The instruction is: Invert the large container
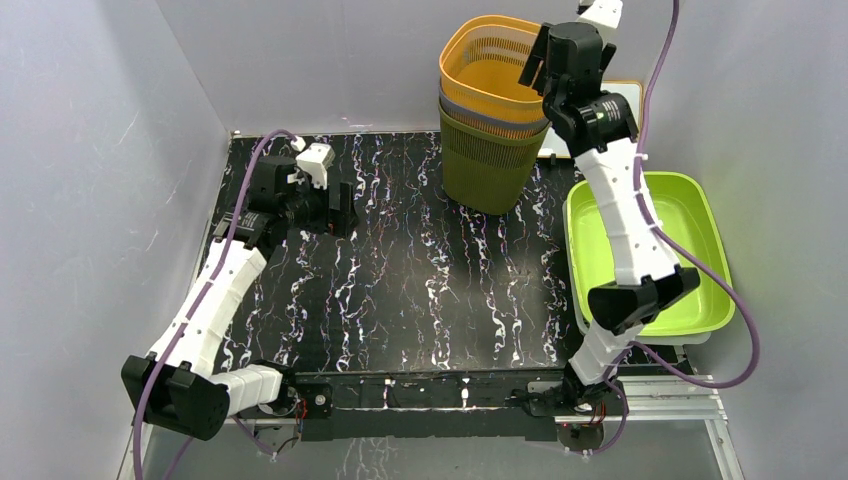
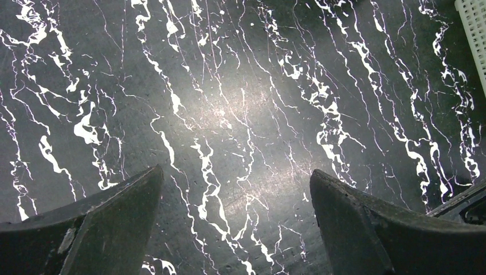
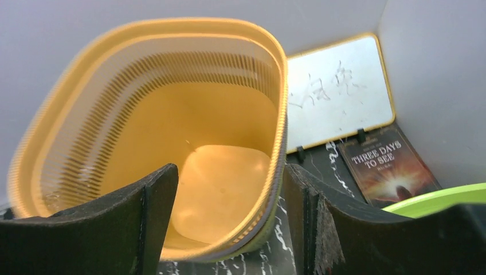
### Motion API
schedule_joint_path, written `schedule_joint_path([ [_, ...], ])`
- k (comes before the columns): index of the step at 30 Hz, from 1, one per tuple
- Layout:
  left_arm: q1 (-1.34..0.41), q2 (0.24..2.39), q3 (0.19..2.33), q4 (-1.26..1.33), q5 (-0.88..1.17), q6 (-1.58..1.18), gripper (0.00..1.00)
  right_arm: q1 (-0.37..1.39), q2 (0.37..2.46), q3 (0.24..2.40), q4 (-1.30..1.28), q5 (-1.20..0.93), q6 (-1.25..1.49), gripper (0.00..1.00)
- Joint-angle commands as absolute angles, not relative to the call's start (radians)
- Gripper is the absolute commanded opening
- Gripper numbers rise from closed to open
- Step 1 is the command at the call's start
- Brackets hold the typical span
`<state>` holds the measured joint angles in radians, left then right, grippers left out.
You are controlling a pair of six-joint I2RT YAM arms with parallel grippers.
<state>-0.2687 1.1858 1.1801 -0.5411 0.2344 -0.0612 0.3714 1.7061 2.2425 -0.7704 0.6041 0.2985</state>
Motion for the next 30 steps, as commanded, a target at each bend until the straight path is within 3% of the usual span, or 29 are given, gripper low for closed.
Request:
schedule_joint_path([
  [1, -0.272, 1.169, 1.184, -0.566, 0.261, -0.024, 0.98, 0.281, 1.723, 2.289, -0.805, 0.436, 0.352, 0.65],
  [20, -0.272, 1.143, 1.127, -0.551, 0.263, 0.005, 0.98, 0.143, 1.836, 2.267, -0.781, 0.282, 0.370, 0.53],
  [30, -0.272, 1.131, 1.113, -0.545, 0.261, 0.003, 0.98, 0.136, 1.838, 2.242, -0.770, 0.272, 0.360, 0.13],
])
